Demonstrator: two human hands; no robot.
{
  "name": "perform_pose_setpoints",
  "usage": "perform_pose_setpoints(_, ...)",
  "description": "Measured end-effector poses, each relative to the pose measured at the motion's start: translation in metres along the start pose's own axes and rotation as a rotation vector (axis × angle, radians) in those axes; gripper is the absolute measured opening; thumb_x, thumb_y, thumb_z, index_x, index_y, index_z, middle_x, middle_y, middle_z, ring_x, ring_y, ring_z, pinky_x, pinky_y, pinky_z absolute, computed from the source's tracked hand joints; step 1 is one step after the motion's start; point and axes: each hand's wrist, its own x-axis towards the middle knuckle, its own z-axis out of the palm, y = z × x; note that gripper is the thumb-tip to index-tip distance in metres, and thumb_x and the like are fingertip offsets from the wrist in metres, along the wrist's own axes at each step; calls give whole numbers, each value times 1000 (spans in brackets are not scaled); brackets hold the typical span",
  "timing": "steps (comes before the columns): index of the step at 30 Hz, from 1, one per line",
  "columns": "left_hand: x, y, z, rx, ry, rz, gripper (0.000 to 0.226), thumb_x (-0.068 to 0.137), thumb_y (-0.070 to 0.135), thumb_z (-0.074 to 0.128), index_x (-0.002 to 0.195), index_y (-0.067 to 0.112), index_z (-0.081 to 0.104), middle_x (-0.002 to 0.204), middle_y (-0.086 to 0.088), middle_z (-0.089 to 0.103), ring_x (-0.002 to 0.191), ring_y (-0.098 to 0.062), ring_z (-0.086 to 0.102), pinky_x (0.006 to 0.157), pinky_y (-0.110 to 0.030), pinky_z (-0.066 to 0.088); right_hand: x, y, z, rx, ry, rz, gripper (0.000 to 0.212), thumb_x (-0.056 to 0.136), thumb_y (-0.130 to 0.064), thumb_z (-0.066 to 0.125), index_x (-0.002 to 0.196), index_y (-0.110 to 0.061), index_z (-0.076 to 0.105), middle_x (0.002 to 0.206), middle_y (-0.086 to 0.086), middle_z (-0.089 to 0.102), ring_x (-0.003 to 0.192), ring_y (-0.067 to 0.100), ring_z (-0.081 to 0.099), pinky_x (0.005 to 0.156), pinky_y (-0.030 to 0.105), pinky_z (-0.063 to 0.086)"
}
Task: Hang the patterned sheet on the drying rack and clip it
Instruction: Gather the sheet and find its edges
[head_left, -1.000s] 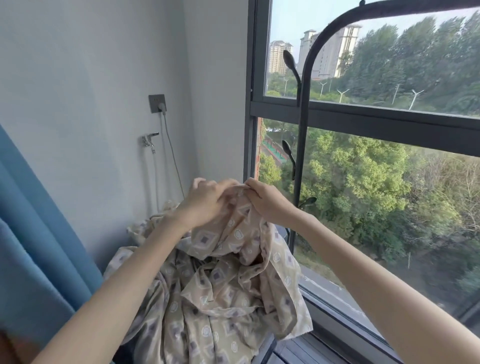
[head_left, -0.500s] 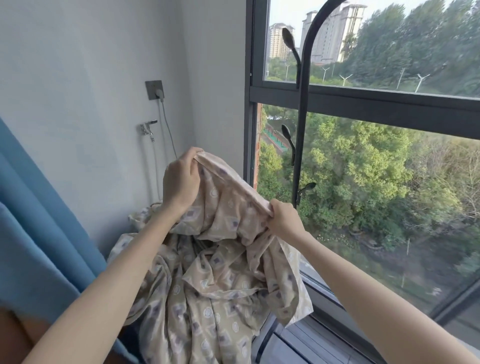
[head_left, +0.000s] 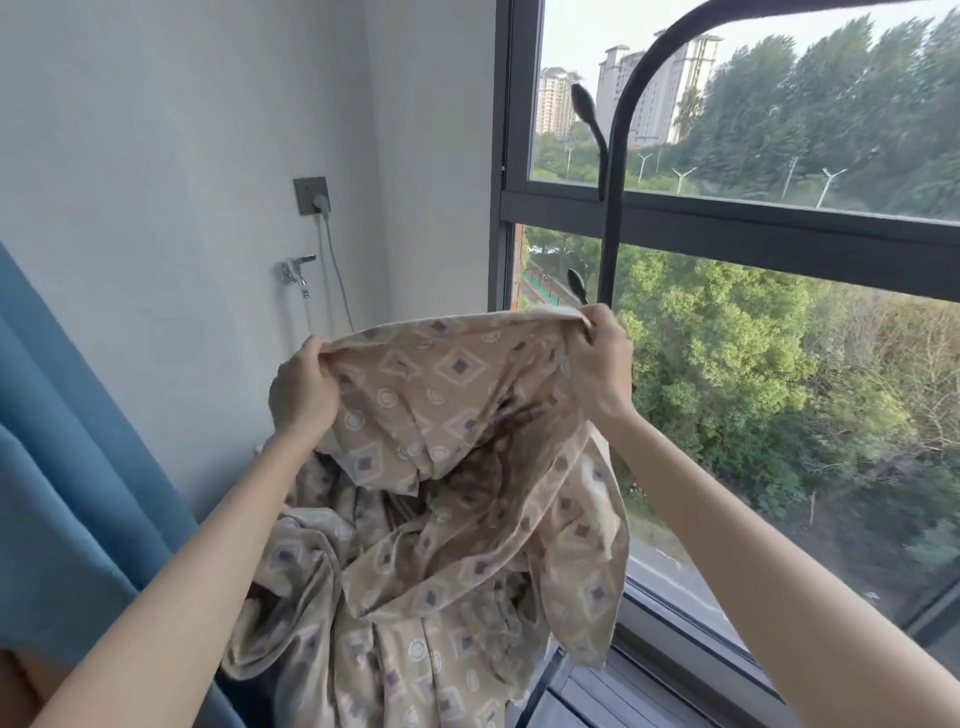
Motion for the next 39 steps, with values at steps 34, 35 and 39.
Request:
perform_pose_setpoints(34, -83, 8, 69, 94, 63, 351, 32, 76, 10, 68, 95, 13, 43, 90, -8, 48, 86, -30, 46, 75, -41, 38, -43, 74, 8, 484, -459, 678, 21, 100, -9, 38, 97, -8, 59, 76, 7, 69, 61, 19, 70, 78, 45, 55)
perform_pose_setpoints(35, -90, 5, 66, 13, 9, 406, 27, 79, 13, 68, 88, 14, 42, 79, -3, 48, 76, -26, 49, 70, -40, 41, -39, 71, 12, 571, -447, 715, 21, 100, -12, 38, 98, -10, 59, 74, 5, 70, 66, 18, 70, 82, 50, 52)
perform_pose_setpoints(39, -118, -10, 62, -206, -645, 294, 36, 86, 50, 57, 104, 19, 53, 90, 11, 57, 82, -10, 55, 73, -31, 47, -29, 61, 28, 787, -396, 771, 20, 100, -17, 40, 105, -14, 59, 89, 5, 70, 79, 12, 71, 70, 52, 54)
